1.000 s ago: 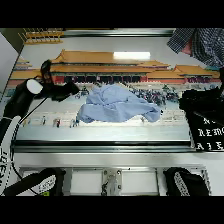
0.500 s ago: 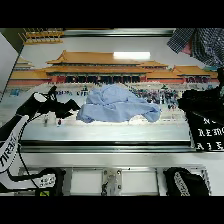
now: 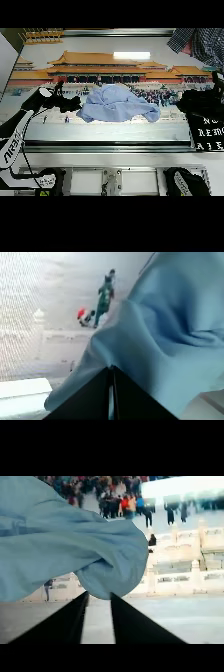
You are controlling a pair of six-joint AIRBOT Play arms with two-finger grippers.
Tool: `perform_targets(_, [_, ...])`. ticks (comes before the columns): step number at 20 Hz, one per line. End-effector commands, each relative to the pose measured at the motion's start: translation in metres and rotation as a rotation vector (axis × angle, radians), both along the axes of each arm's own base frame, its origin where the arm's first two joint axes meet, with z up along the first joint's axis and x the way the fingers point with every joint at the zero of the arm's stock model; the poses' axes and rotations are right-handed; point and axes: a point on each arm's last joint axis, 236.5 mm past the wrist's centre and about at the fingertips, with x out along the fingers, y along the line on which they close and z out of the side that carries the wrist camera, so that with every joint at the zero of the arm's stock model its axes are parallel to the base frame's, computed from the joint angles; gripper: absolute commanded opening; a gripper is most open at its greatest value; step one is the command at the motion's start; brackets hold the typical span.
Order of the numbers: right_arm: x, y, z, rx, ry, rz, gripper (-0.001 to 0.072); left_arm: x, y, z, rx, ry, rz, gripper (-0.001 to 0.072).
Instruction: Fold the clothes and pants, and hang the long-sleeved shirts on hangers.
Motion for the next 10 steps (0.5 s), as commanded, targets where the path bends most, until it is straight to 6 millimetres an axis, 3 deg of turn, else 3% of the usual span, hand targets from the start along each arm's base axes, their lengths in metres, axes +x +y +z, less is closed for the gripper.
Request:
perform_targets(1, [-0.008, -0.022, -0.065, 0.059, 0.223, -0.067, 0.0674, 0.015, 0.009, 0.032, 0.013, -0.096, -0.011, 0.0005])
perform_targets(3, [-0.005, -0.024, -0.103, 0.098, 0.31, -0.086, 0.051, 0.017, 0.015, 0.04, 0.044, -0.127, -0.016, 0.0005])
perform_targets(6, [0.013, -0.006, -0.144, 0.199, 0.352, -0.088, 0.0516, 0.013, 0.017, 0.04, 0.055, -0.12, -0.03, 0.0005])
perform_targets(10, [0.028, 0.019, -0.18, 0.25, 0.386, -0.077, 0.0515, 0.013, 0.017, 0.04, 0.055, -0.12, -0.03, 0.0005])
